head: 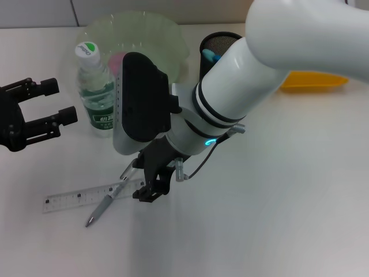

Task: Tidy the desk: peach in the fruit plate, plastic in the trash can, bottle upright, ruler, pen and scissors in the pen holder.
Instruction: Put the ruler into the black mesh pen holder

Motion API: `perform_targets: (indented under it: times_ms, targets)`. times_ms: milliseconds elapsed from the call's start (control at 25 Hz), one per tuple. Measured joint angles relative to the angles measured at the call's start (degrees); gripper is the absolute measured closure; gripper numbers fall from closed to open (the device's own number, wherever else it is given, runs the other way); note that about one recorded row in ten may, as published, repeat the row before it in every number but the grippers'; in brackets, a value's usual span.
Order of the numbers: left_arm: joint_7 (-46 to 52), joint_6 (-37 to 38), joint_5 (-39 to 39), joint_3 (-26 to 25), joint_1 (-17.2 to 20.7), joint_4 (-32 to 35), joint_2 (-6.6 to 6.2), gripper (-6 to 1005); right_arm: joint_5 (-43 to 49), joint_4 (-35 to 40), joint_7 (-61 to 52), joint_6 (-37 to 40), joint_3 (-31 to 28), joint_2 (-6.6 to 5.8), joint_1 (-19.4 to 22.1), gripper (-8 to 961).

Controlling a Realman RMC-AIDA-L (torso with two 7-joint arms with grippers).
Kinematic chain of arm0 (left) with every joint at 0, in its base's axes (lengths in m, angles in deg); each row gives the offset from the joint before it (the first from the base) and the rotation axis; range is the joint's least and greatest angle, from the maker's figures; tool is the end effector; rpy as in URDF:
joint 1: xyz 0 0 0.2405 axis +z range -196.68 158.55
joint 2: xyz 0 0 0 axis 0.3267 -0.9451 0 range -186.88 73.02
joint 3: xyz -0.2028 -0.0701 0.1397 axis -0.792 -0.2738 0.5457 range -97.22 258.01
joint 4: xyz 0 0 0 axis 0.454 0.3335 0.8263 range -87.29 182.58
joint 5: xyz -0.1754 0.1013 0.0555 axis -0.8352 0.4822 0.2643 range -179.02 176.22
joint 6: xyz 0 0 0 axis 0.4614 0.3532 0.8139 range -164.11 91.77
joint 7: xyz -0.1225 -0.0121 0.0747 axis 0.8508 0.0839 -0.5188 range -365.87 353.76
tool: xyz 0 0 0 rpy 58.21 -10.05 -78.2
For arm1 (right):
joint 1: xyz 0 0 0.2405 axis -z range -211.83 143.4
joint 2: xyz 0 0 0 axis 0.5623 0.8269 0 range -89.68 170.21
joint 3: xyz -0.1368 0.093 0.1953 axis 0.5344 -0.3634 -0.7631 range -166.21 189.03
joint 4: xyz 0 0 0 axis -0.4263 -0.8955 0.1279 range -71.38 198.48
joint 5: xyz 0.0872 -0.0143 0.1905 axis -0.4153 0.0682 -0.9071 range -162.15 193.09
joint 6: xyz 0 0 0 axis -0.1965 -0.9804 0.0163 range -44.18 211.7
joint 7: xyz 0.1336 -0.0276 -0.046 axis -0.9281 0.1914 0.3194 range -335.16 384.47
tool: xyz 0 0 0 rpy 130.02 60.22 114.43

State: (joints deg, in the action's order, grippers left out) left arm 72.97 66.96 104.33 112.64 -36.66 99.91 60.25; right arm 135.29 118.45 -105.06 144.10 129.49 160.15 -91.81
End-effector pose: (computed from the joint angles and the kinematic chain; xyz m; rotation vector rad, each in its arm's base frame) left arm -0.2930 0.2781 0.0841 -2.5389 -0.5031 -0.8292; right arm 0.0660 0.3287 -0.1553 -3.0779 -0.1206 -0.4458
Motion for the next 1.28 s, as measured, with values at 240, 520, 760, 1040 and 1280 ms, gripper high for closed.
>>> perform_targets:
  times_ms: [240, 520, 760, 1040, 1280]
  targets:
    - [-0.23, 0.04, 0.0, 0.0, 0.1, -0.09, 0.06, 261, 0.05, -1.23, 0.25, -0.71, 1.17, 0.0, -1.03, 364]
    - [-0.26, -0.03, 0.0, 0.0, 0.03, -0.14, 0.07, 261, 0.03, -1.36, 0.26, -3.19, 4.88, 0.0, -1.13, 368]
    - [-0.27, -0.2, 0.01, 0.0, -0.1, -0.15, 0.07, 261, -0.35, -1.02, 0.07, -4.91, 6.2, 0.0, -1.17, 367]
    - [-0.28, -0.48, 0.0, 0.0, -0.33, -0.14, 0.07, 261, -1.02, -0.93, 0.01, -5.95, 7.09, 0.0, -1.3, 367]
    - [-0.28, -0.51, 0.01, -0.03, -0.34, 0.32, 0.06, 261, -1.32, -1.01, -0.04, -6.12, 8.79, -0.01, -1.45, 367]
